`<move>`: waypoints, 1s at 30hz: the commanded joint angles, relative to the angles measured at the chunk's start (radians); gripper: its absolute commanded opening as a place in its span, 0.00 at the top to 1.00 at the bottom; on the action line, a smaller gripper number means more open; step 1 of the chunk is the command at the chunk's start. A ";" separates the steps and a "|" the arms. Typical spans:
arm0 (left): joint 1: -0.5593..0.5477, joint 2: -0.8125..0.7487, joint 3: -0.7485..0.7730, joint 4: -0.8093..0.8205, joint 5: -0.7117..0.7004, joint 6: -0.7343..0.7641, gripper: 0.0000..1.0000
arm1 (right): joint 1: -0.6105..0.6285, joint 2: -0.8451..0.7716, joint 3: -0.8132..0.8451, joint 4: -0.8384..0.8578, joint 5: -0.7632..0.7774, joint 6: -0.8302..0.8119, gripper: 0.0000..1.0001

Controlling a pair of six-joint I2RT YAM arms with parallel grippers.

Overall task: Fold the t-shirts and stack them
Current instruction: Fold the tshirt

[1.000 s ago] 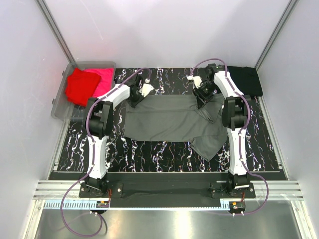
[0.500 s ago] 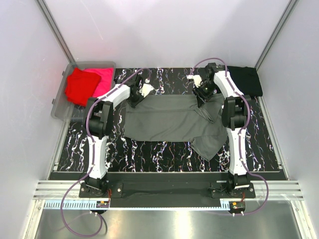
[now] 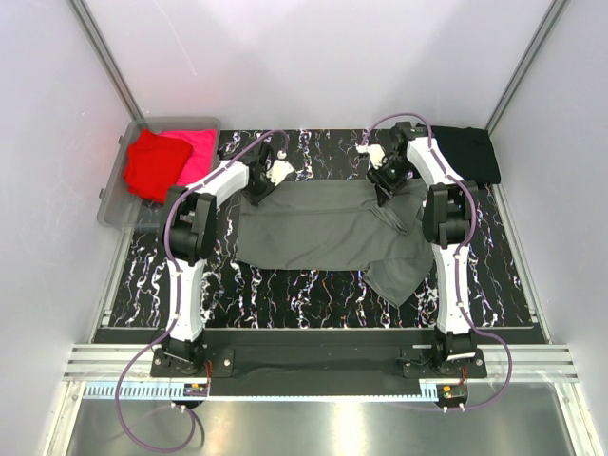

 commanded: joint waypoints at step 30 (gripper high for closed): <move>-0.006 -0.041 0.027 0.006 0.000 -0.002 1.00 | 0.114 -0.210 -0.210 -0.044 -0.105 0.020 0.77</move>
